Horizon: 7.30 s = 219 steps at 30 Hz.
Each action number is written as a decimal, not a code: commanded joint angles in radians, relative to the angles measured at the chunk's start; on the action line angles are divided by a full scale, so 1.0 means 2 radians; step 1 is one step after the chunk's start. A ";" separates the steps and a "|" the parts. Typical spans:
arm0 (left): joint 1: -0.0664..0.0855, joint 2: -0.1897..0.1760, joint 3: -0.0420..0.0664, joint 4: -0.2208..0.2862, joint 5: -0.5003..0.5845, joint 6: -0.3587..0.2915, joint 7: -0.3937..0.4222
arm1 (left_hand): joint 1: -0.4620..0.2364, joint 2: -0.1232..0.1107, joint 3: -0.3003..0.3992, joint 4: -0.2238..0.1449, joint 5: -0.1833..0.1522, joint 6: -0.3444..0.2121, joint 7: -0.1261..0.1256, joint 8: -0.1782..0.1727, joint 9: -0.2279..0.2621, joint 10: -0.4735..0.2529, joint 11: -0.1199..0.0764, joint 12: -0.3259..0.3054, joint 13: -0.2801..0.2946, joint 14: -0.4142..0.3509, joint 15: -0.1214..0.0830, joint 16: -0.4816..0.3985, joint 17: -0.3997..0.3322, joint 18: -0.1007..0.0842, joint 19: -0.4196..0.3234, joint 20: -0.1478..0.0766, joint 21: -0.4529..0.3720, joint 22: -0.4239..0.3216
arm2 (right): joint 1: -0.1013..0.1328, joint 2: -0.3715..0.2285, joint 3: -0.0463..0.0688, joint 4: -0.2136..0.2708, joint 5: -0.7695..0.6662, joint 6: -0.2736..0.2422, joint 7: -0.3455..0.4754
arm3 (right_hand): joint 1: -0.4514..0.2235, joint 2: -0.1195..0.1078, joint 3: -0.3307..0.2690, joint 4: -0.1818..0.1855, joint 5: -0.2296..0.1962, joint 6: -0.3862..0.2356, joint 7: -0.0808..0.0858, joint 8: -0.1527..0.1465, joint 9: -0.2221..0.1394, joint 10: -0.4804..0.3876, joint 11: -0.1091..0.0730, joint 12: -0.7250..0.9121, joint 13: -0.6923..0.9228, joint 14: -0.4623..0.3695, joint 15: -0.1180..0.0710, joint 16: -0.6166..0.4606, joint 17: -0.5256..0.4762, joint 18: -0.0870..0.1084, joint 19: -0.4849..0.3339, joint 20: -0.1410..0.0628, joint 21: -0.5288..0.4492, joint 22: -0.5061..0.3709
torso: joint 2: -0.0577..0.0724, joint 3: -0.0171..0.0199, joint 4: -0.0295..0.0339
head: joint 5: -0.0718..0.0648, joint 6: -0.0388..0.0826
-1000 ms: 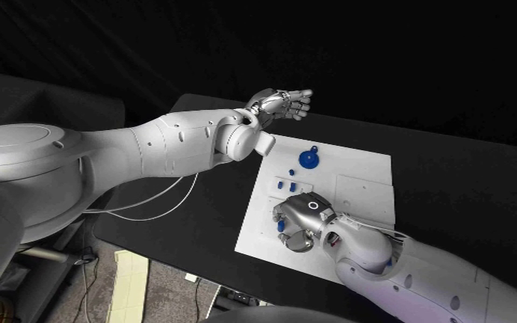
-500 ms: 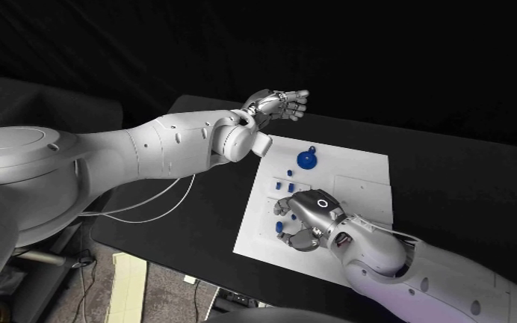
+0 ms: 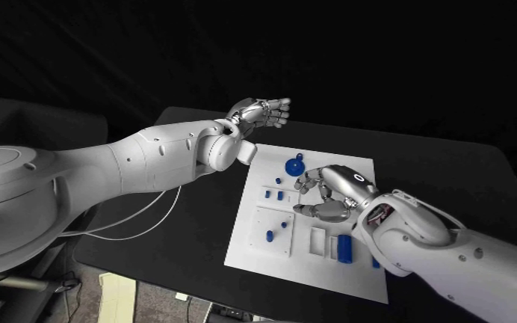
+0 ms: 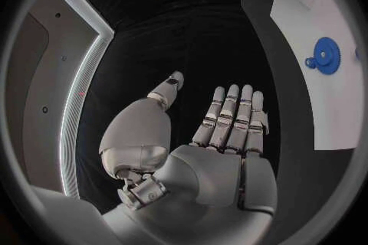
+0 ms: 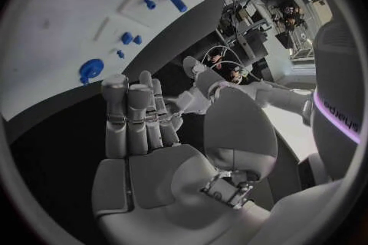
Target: Assemble the parts on the task board
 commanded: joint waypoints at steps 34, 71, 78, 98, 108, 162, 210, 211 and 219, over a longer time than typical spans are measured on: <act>-0.008 -0.007 -0.003 0.015 0.002 0.024 0.010 | -0.002 0.009 -0.005 -0.003 -0.003 0.020 0.008 0.015 0.001 0.048 -0.018 0.012 0.004 0.037 -0.011 0.022 0.007 0.001 0.016 -0.011 -0.008 0.007 | 0.045 -0.090 -0.070 0.022 0.212 0.220 -0.243 | -0.098 0.066 -0.017 0.041 -0.009 0.035 -0.036 0.018 0.061 -0.049 -0.043 0.500 0.456 -0.005 -0.042 0.077 0.075 0.055 0.005 -0.020 0.049 0.011 | -0.027 0.0038 -0.0126 | -0.097 -0.010; -0.008 -0.010 -0.003 0.023 0.002 0.027 0.008 | -0.004 0.009 -0.006 -0.002 -0.003 0.022 0.007 0.015 0.000 0.050 -0.017 0.009 0.002 0.039 -0.012 0.022 0.007 0.000 0.019 -0.013 -0.009 0.008 | 0.010 -0.022 -0.082 -0.038 0.155 0.200 -0.252 | -0.145 0.034 0.007 0.094 -0.090 0.027 -0.034 0.000 0.070 -0.048 -0.041 0.498 0.469 -0.005 -0.040 0.075 0.093 0.055 -0.001 -0.028 0.062 0.010 | -0.026 0.0032 -0.0136 | -0.089 -0.018; -0.008 -0.009 -0.003 0.023 0.003 0.027 0.008 | -0.005 0.009 -0.007 -0.001 -0.003 0.021 0.008 0.014 0.000 0.050 -0.016 0.008 0.002 0.039 -0.012 0.021 0.006 0.000 0.019 -0.013 -0.009 0.008 | 0.008 -0.011 -0.087 -0.046 0.155 0.205 -0.252 | -0.138 0.040 0.008 0.089 -0.089 0.028 -0.033 -0.001 0.072 -0.047 -0.040 0.498 0.471 -0.004 -0.040 0.075 0.095 0.055 0.000 -0.028 0.065 0.010 | -0.026 0.0026 -0.0131 | -0.091 -0.019; -0.008 -0.008 -0.003 0.023 0.003 0.026 0.007 | -0.006 0.009 -0.007 -0.001 -0.004 0.021 0.008 0.014 -0.001 0.051 -0.016 0.007 0.001 0.040 -0.012 0.021 0.006 0.000 0.019 -0.013 -0.010 0.008 | 0.008 -0.009 -0.090 -0.042 0.163 0.197 -0.260 | -0.106 0.037 0.051 0.081 -0.091 0.037 -0.035 0.000 0.080 -0.043 -0.042 0.497 0.474 -0.001 -0.041 0.073 0.102 0.055 0.006 -0.028 0.074 0.009 | -0.026 0.0025 -0.0139 | -0.091 -0.022; -0.008 -0.007 -0.003 0.023 0.003 0.026 0.007 | -0.006 0.008 -0.007 -0.001 -0.004 0.021 0.008 0.014 -0.001 0.051 -0.016 0.007 0.001 0.040 -0.012 0.021 0.006 0.000 0.019 -0.013 -0.011 0.008 | 0.009 -0.007 -0.090 -0.038 0.187 0.189 -0.261 | -0.104 0.035 0.054 0.076 -0.091 0.039 -0.036 0.000 0.081 -0.040 -0.043 0.497 0.475 0.000 -0.041 0.074 0.104 0.055 0.007 -0.027 0.076 0.009 | -0.026 0.0024 -0.0141 | -0.092 -0.020; -0.007 -0.010 -0.003 0.022 0.002 0.025 0.006 | -0.004 0.008 -0.006 -0.002 -0.004 0.023 0.008 0.014 -0.002 0.052 -0.015 0.005 0.001 0.041 -0.011 0.020 0.005 -0.001 0.019 -0.012 -0.013 0.008 | 0.060 0.001 -0.058 -0.083 0.226 0.168 -0.255 | -0.108 0.042 0.063 0.056 -0.079 0.049 -0.036 -0.006 0.079 -0.037 -0.043 0.494 0.477 0.001 -0.042 0.073 0.109 0.055 0.006 -0.023 0.083 0.009 | -0.025 0.0018 -0.0130 | -0.096 -0.009; -0.007 -0.006 -0.003 0.022 0.002 0.026 0.004 | -0.003 0.008 -0.006 -0.002 -0.004 0.024 0.007 0.015 -0.002 0.053 -0.015 0.003 0.000 0.042 -0.011 0.020 0.004 -0.001 0.019 -0.012 -0.014 0.009 | 0.047 0.057 -0.094 -0.078 0.293 0.214 -0.260 | -0.120 0.052 0.059 0.046 -0.071 0.051 -0.036 -0.010 0.076 -0.037 -0.043 0.491 0.479 0.001 -0.041 0.070 0.112 0.055 0.003 -0.021 0.084 0.009 | -0.025 0.0031 -0.0141 | -0.084 -0.020; -0.007 -0.006 -0.003 0.022 0.002 0.026 0.004 | -0.003 0.008 -0.006 -0.002 -0.004 0.024 0.007 0.015 -0.002 0.053 -0.015 0.003 0.000 0.042 -0.011 0.020 0.004 -0.001 0.019 -0.012 -0.014 0.009 | 0.046 0.057 -0.094 -0.079 0.293 0.215 -0.260 | -0.120 0.052 0.059 0.046 -0.071 0.051 -0.036 -0.010 0.076 -0.037 -0.043 0.491 0.479 0.001 -0.041 0.070 0.112 0.055 0.003 -0.021 0.084 0.009 | -0.025 0.0031 -0.0143 | -0.084 -0.020; -0.007 -0.007 -0.003 0.022 0.002 0.026 0.003 | -0.003 0.008 -0.006 -0.002 -0.004 0.024 0.007 0.015 -0.002 0.054 -0.015 0.003 0.000 0.042 -0.011 0.020 0.004 -0.001 0.019 -0.012 -0.014 0.009 | 0.045 0.057 -0.095 -0.082 0.293 0.217 -0.260 | -0.121 0.053 0.059 0.046 -0.071 0.051 -0.036 -0.011 0.076 -0.038 -0.043 0.491 0.479 0.001 -0.041 0.070 0.112 0.055 0.003 -0.020 0.084 0.009 | -0.025 0.0030 -0.0145 | -0.083 -0.021</act>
